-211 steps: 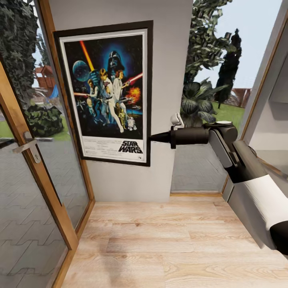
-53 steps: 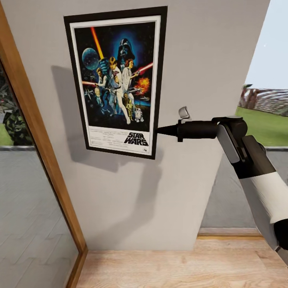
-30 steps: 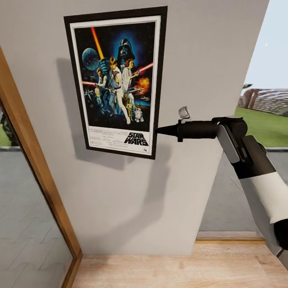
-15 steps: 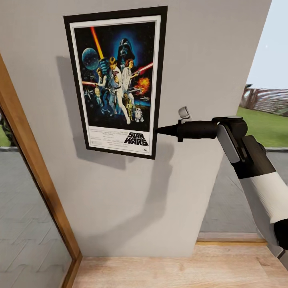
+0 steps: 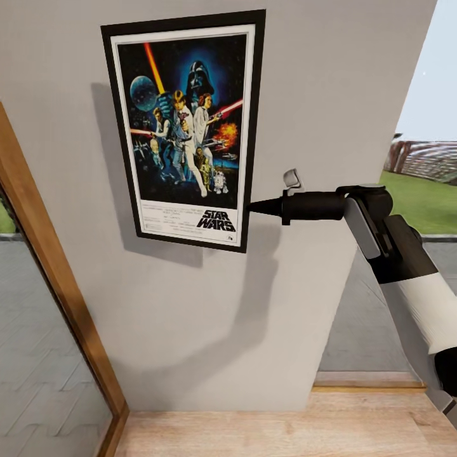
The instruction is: Pick up the poster from the kitchen countertop and hang it on one of the wall nails in the kitchen.
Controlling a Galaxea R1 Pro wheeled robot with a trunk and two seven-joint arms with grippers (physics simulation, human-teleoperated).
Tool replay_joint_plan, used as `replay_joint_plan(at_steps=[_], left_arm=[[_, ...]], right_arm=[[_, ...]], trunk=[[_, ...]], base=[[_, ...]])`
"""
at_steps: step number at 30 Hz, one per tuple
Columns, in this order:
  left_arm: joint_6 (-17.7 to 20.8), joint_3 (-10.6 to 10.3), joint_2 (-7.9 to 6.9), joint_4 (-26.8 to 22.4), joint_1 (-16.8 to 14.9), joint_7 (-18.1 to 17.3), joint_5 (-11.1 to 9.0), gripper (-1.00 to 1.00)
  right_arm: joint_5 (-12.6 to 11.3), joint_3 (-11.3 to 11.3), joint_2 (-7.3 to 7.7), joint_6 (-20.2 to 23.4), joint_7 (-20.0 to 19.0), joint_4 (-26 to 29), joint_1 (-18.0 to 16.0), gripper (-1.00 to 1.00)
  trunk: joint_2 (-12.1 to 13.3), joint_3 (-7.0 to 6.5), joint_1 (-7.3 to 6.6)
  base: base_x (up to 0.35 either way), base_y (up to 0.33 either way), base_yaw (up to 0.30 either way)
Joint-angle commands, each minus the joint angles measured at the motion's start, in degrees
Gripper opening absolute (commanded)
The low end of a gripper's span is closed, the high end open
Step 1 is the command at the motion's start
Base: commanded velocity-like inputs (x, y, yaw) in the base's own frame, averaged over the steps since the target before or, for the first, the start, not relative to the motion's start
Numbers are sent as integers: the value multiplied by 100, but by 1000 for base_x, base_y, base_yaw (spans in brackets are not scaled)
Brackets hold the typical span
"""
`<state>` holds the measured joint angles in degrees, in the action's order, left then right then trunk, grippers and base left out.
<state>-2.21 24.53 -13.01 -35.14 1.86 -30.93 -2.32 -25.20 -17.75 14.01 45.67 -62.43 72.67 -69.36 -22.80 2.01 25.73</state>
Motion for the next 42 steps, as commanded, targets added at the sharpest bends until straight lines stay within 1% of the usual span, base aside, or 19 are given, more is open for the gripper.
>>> replay_joint_plan(at_steps=[1,7,39,41,42], left_arm=[[2,7,0,-3,-1,-27,-23,100],[2,21,0,-5,-1,-27,-23,100],[2,25,0,-6,-1,-27,-23,100],[2,25,0,-7,-1,-27,-23,100],[2,25,0,-9,-1,-27,-23,100]], right_arm=[[-38,-9,5,39,3,0,-7,-100],[-38,-9,5,39,3,1,-7,-100],[-75,-9,5,39,-11,10,-7,-100],[-79,-9,5,39,-107,7,-7,-100],[-54,-9,5,39,-297,-1,-7,-100]], trunk=[[-11,12,6],[-11,12,6],[-11,12,6],[-11,12,6],[-11,12,6]], base=[[182,0,0],[91,0,0],[2,0,0],[0,0,0],[0,0,0]])
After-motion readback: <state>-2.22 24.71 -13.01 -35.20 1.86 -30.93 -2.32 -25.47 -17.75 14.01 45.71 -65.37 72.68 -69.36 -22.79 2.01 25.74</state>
